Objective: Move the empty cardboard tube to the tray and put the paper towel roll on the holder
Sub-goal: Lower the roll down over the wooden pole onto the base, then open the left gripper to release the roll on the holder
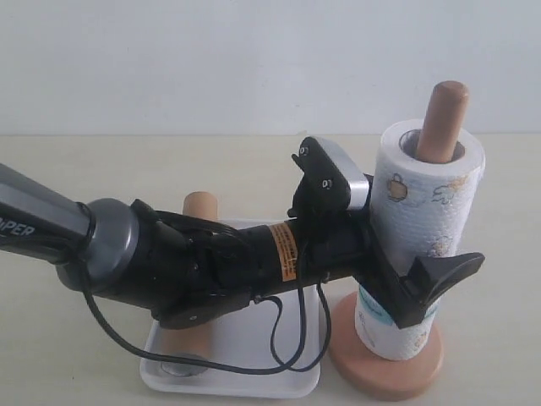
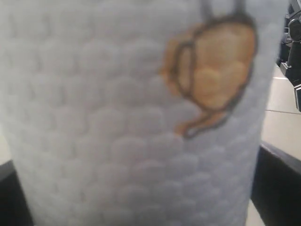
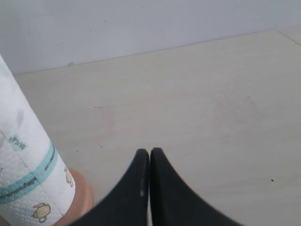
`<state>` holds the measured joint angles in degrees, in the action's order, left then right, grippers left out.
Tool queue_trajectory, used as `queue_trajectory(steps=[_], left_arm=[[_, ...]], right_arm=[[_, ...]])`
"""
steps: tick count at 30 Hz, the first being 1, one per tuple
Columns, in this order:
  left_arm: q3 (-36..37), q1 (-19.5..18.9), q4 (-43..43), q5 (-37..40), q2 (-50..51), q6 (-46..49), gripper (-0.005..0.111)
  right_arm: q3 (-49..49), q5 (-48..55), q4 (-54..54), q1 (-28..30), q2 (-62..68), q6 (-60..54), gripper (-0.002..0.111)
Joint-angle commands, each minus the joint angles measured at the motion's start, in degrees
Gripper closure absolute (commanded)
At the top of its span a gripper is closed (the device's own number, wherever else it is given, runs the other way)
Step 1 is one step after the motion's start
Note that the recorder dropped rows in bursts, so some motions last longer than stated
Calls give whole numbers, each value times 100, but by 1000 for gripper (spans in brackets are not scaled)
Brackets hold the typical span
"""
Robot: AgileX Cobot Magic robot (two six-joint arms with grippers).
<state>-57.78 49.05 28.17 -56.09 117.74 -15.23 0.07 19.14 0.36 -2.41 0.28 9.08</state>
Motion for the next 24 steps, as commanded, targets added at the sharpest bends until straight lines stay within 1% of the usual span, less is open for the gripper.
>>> queue_trajectory(steps=[1,3,5,6,9,11,15,18,21,24], left_arm=[[-18,14,-53,-85,-194,-56,3],[-18,14,-53,61,-349,-56,2],[-18,14,54,389,-525,-66,2],[-18,14,165,750,-637,-137,2],[-18,14,488,1674,-966,-858,2],[-18,14,578,2196,-1223,-1174,2],[-18,14,578,3511,-1732,-1503,2],[-8,14,578,4165,-2054,-1737,2],[145,14,615,4188,-2379,-1880,2],[317,14,761,3848,-2649,-1838,2]], right_arm=[[-7,-25,-36,20,-28,-16,108],[-7,-25,-36,20,-28,-16,108],[-7,-25,-36,20,-28,-16,108],[-7,-25,-36,20,-28,-16,108],[-7,-25,-36,20,-28,-16,108],[-7,-25,-36,20,-28,-16,108],[-7,-25,-36,20,-28,-16,108],[-7,-25,-36,20,-28,-16,108],[-7,-25,-36,20,-28,-16,108],[-7,-25,-36,20,-28,-16,108]])
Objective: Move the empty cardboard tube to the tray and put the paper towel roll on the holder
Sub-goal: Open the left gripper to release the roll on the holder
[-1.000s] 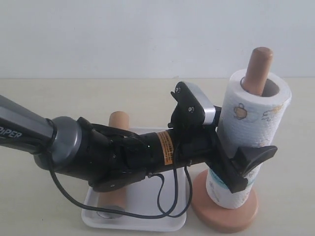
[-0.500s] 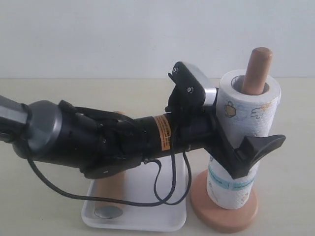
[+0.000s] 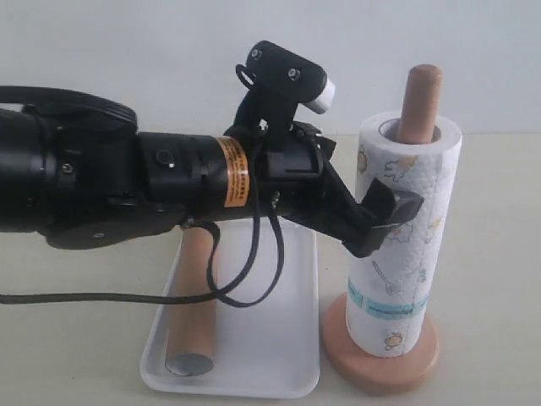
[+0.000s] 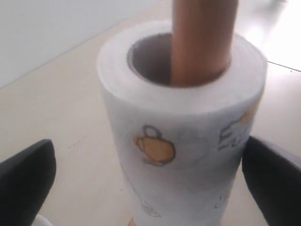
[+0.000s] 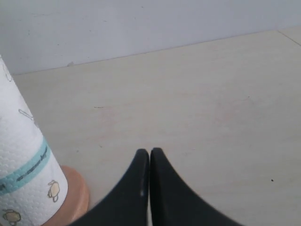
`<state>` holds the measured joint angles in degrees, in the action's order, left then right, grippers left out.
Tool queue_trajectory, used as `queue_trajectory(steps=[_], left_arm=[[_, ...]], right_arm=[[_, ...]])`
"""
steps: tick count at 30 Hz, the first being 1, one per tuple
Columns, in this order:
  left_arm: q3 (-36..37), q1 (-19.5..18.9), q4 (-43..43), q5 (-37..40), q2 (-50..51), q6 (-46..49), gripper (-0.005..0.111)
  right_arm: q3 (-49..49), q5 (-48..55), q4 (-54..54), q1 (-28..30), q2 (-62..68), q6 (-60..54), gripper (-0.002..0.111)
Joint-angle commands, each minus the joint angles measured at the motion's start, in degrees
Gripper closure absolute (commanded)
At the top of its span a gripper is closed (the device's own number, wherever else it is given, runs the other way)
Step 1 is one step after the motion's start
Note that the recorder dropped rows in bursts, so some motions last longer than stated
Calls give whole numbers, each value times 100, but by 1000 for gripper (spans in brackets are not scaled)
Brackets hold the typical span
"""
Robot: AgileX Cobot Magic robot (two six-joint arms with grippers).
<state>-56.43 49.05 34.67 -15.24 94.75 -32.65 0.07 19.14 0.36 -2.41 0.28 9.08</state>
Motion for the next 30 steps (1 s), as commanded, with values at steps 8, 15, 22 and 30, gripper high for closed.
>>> queue_trajectory(steps=[8,15,22,30], left_arm=[[503,14,483,-1454,-469,-616,2],[513,14,1980,-1833,-758,-1937,2],[545,14,4361,-1760,-1310,-4341,2],[608,14,5000,-1453,-1830,-5084,2]], right_arm=[[-7,-25,-36,20,-28,-16,108],[-7,-25,-36,20,-28,-16,108],[-7,-25,-36,20,-28,-16,108],[-7,-25,-36,20,-28,-16,108]])
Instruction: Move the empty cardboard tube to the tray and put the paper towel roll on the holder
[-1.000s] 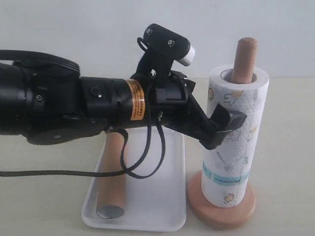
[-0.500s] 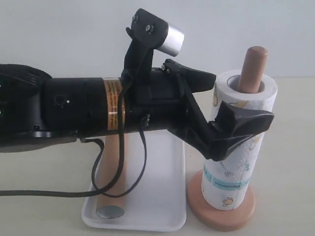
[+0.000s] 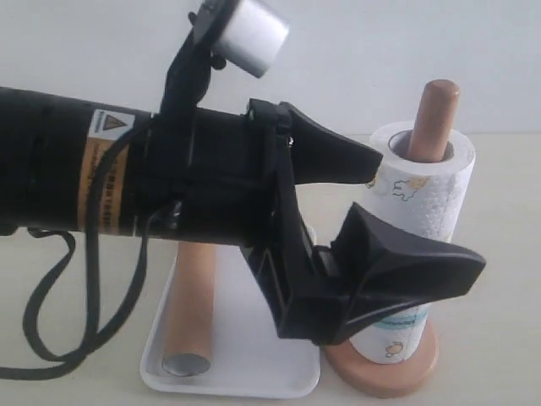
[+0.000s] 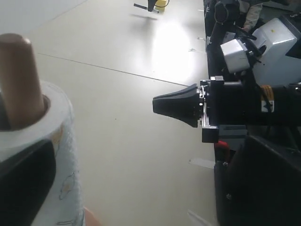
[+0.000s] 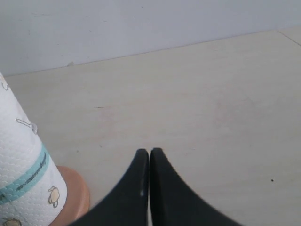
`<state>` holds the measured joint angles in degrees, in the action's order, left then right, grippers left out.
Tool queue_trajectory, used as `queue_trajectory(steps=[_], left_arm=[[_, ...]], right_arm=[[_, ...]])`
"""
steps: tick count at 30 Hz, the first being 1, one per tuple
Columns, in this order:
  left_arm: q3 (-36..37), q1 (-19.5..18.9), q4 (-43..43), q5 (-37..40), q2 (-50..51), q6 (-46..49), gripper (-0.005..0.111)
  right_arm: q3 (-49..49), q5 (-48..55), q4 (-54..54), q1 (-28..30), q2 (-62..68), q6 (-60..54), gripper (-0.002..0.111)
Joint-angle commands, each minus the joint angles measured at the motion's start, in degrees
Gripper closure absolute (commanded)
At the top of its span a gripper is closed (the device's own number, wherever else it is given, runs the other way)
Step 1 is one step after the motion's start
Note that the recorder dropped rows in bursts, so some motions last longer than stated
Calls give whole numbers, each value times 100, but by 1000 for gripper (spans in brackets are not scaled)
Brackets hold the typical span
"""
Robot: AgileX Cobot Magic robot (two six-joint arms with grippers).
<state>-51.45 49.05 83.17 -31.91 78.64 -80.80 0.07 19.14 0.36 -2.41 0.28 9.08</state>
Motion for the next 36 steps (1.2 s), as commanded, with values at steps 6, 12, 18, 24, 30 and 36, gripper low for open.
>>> queue_trajectory(steps=[6,12,18,24,30,36], left_arm=[[457,14,150,734,-598,-326,5],[748,14,150,728,-1174,-358,33],[1044,14,157,473,-1799,-358,83],[1425,14,187,145,-2465,-345,103],[1794,14,187,145,-2983,-275,103],[2017,14,151,106,-3120,-289,103]], right_arm=[[-7,-25,-36,20,-28,-16,108],[-7,-25,-36,20,-28,-16,108],[-7,-25,-36,20,-28,-16,108],[-7,-24,5,20,-28,-16,108],[-7,-24,5,20,-28,-16,108],[-7,-24,5,20,-28,-16,108]])
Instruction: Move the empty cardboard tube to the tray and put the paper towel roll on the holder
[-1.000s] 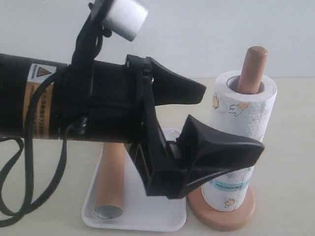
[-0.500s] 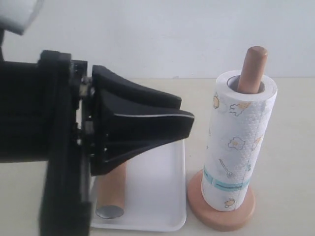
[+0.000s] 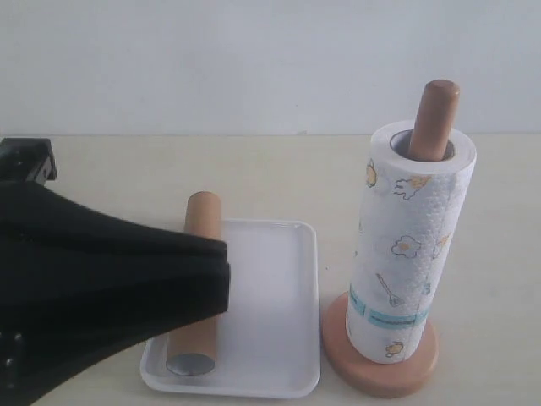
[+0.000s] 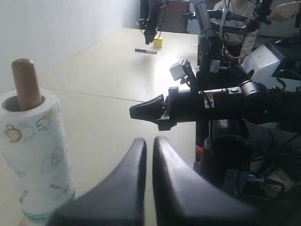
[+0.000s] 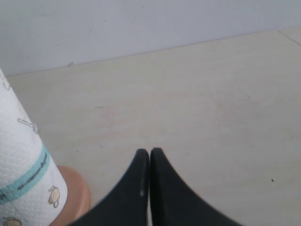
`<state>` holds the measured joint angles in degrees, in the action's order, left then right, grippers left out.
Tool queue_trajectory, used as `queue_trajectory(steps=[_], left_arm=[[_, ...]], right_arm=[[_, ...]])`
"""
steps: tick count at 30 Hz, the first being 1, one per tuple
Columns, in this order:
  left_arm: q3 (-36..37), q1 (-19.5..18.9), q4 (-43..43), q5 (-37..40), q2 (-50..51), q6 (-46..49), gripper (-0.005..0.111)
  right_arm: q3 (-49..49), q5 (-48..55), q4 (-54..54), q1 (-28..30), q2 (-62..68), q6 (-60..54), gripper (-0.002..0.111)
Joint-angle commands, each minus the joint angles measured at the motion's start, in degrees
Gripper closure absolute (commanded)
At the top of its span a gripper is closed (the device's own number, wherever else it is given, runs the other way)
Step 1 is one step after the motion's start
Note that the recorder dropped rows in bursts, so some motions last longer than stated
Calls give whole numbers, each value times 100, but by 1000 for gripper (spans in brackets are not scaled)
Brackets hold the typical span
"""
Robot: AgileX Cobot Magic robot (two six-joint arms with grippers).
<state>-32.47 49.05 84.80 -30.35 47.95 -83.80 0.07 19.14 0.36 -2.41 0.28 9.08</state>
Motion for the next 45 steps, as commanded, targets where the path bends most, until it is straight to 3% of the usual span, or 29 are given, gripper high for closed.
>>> queue_trajectory(steps=[1,24,26,30,33,34,35,36,38,43,45], left_arm=[[133,14,-12,-50,-51,10,103],[134,14,-12,-50,-75,10,103],[157,-139,-12,24,-252,-46,103],[230,-809,-12,24,-871,-615,103],[409,-1558,-12,24,-1514,-1056,103],[635,-2132,-12,24,-2037,-1196,103],[736,-2344,-12,24,-2233,-1213,103],[997,-2827,-12,24,-2707,-1223,103],[1368,-3295,-12,24,-3331,-1223,103],[1923,-4177,-21,13,-4206,-1580,103],[1948,-4333,-21,13,-4285,-1580,103]], right_arm=[[-7,-24,5,20,-28,-16,108],[-7,-24,5,20,-28,-16,108],[-7,-24,5,20,-28,-16,108],[-7,-24,5,20,-28,-16,108],[-7,-24,5,20,-28,-16,108],[-7,-24,5,20,-28,-16,108],[-7,-24,5,20,-28,-16,108],[-7,-24,5,20,-28,-16,108],[-7,-24,5,20,-28,-16,108],[-7,-24,5,20,-28,-16,108],[-7,-24,5,20,-28,-16,108]])
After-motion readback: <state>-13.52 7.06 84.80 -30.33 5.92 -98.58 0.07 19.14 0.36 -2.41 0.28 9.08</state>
